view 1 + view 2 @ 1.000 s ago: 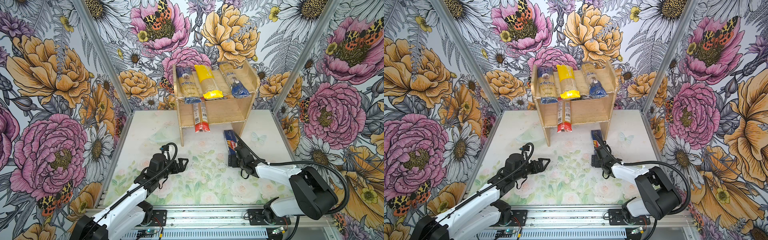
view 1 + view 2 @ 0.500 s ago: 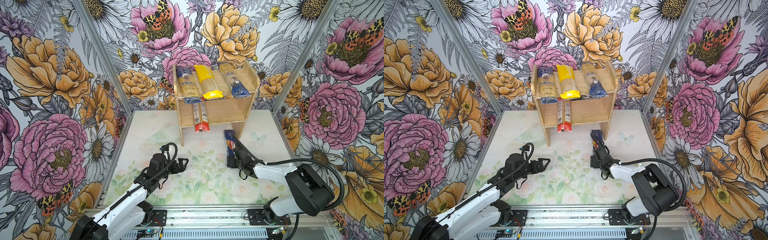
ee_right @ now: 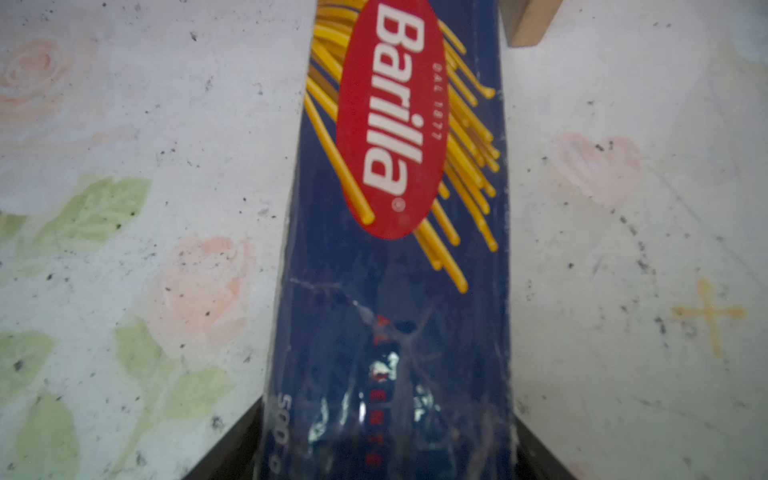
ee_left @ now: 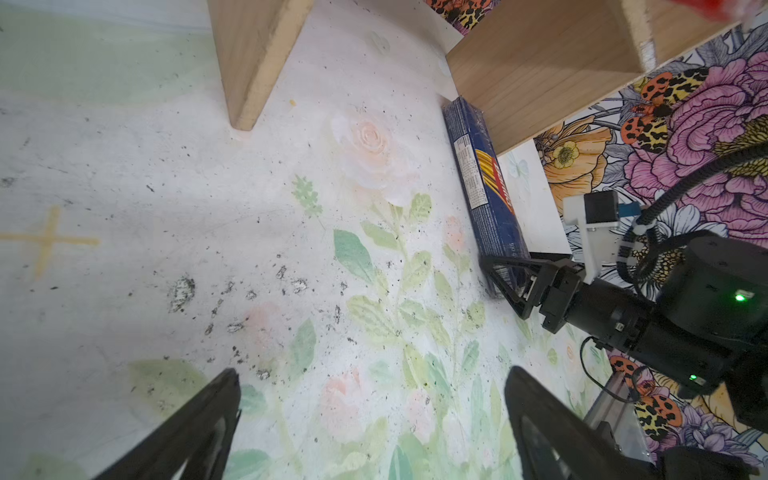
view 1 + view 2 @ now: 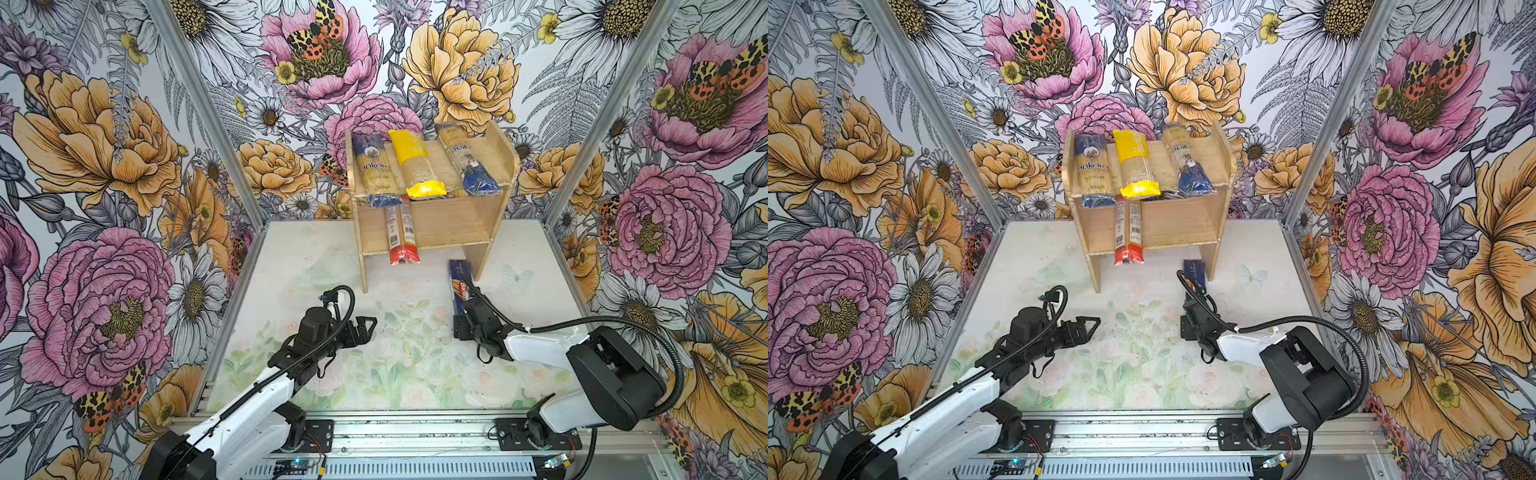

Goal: Place and organize the pasta boxes and bags onto the shelf
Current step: 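Close the right gripper on the Barilla box's near end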

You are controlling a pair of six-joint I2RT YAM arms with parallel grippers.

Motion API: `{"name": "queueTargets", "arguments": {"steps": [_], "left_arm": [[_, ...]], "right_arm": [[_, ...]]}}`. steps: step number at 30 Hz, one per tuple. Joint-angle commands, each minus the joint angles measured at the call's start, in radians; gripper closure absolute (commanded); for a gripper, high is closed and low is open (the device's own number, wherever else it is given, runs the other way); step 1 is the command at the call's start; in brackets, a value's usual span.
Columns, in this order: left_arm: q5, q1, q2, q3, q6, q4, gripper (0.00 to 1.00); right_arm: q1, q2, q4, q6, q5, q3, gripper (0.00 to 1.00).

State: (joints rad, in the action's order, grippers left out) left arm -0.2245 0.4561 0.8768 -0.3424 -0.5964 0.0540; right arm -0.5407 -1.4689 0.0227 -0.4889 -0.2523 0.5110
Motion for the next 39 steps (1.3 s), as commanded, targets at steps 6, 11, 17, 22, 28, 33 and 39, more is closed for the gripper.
{"name": "queueTargets", "arguments": {"steps": [6,11,17,22,28,33,39], "left_arm": [[0.022,0.008,-0.018,0.015,0.007,-0.029,0.01],[0.023,0.008,-0.021,0.017,0.007,-0.029,0.01],[0.023,0.008,-0.027,0.02,0.009,-0.026,0.01],[0.022,0.007,-0.032,0.021,0.005,-0.024,0.01],[0.027,0.007,-0.042,0.024,0.003,-0.021,0.01],[0.026,0.007,-0.045,0.024,0.003,-0.017,0.01],[0.026,0.006,-0.045,0.027,0.003,-0.02,0.01]], "right_arm": [[-0.031,-0.018,0.053,-0.036,-0.04,-0.028,0.25],[-0.037,-0.019,0.09,-0.051,-0.04,-0.049,0.29],[-0.041,-0.015,0.11,-0.063,-0.041,-0.068,0.36],[-0.044,-0.007,0.117,-0.059,-0.046,-0.074,0.4],[-0.045,0.0,0.118,-0.061,-0.049,-0.078,0.45],[-0.047,0.015,0.118,-0.062,-0.052,-0.083,0.48],[-0.047,0.064,0.118,-0.064,-0.071,-0.102,0.54]]}}
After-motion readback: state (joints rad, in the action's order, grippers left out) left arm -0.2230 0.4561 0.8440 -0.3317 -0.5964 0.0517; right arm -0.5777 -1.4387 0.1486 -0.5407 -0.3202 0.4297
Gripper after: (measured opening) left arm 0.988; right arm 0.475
